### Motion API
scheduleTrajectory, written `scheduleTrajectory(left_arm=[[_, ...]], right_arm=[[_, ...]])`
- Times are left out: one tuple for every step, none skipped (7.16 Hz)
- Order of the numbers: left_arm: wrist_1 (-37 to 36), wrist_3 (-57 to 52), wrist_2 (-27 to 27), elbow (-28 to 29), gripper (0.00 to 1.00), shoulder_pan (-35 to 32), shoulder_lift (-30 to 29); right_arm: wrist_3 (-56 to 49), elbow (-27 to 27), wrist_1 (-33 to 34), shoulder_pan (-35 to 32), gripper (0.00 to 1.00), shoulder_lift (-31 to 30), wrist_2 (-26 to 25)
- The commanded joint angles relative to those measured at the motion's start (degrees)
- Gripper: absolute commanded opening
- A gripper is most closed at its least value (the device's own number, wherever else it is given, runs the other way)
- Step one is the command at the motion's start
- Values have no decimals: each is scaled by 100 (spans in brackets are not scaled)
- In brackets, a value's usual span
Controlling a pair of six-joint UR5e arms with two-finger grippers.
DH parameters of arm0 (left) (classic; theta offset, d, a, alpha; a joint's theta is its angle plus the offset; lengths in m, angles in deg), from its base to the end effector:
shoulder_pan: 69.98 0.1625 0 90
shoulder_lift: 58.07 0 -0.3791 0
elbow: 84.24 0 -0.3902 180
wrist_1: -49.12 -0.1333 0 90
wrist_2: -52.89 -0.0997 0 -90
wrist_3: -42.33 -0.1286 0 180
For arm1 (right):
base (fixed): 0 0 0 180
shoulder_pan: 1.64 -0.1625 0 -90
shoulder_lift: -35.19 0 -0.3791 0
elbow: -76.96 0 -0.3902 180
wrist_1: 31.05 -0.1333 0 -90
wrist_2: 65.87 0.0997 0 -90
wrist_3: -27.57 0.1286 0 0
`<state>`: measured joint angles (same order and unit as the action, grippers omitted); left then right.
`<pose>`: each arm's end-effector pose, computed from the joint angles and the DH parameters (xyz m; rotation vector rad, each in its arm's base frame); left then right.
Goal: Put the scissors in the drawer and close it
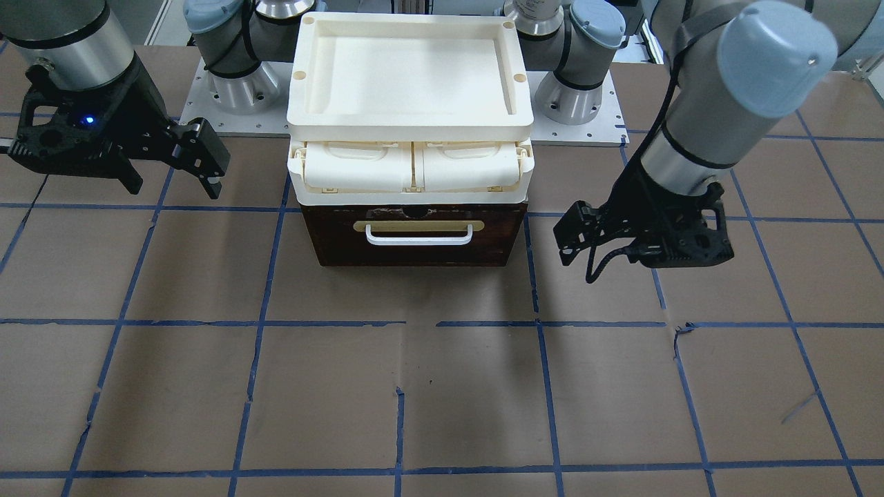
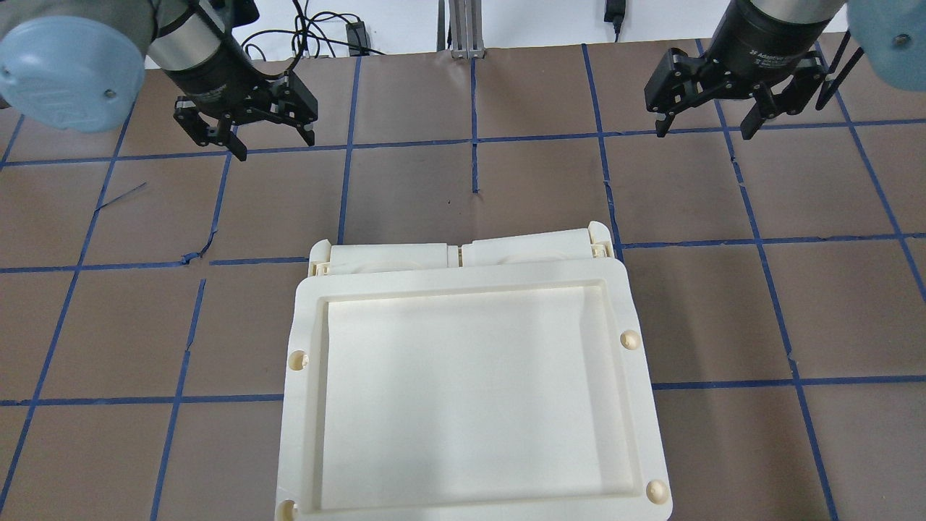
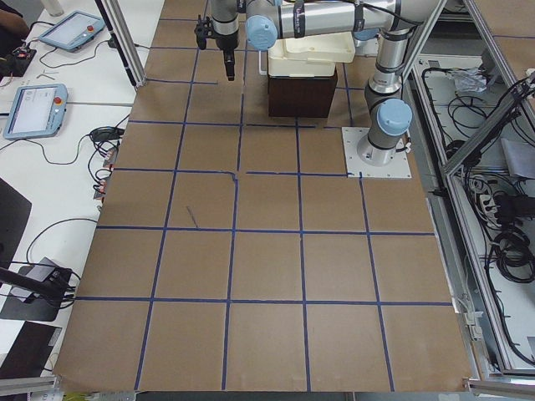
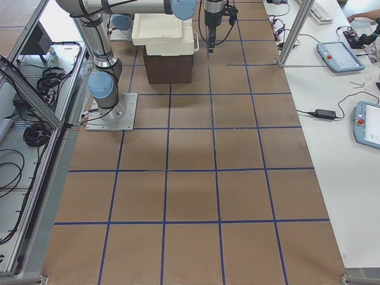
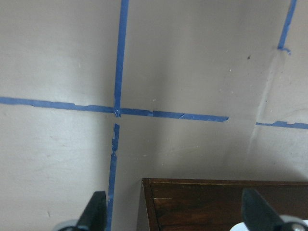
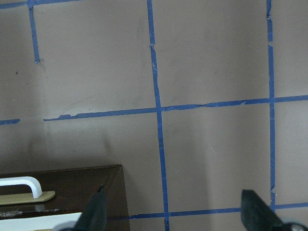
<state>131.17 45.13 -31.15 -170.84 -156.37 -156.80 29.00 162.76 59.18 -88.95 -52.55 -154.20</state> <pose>-0.1116 -0.5596 0.3777 0.1662 -3.0326 0.0706 0.1130 -0.5153 0.4298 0.1110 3.1103 -0.0594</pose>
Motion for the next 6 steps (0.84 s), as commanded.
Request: scheduleTrajectory(left_arm=[[21,-121,-68,-163,100,53,440],[4,-182,-112,-147,100,79,581],[21,-339,-295,-129,100,79,670],[187,-332,-488,-216,100,18,740],[441,-341,-490,-235,100,52,898],[635,-341,-499,-235,100,79,943]], right_arm=[[-2,16,12,-40,100,-15,0],[-2,16,4,-49,100,-15,-26],[-2,16,30,-49,100,-15,17],[-11,-10,30,-49,100,19,0],[-2,-28,21,-49,100,29,17],[-2,-19,-57,-49,100,20,9]])
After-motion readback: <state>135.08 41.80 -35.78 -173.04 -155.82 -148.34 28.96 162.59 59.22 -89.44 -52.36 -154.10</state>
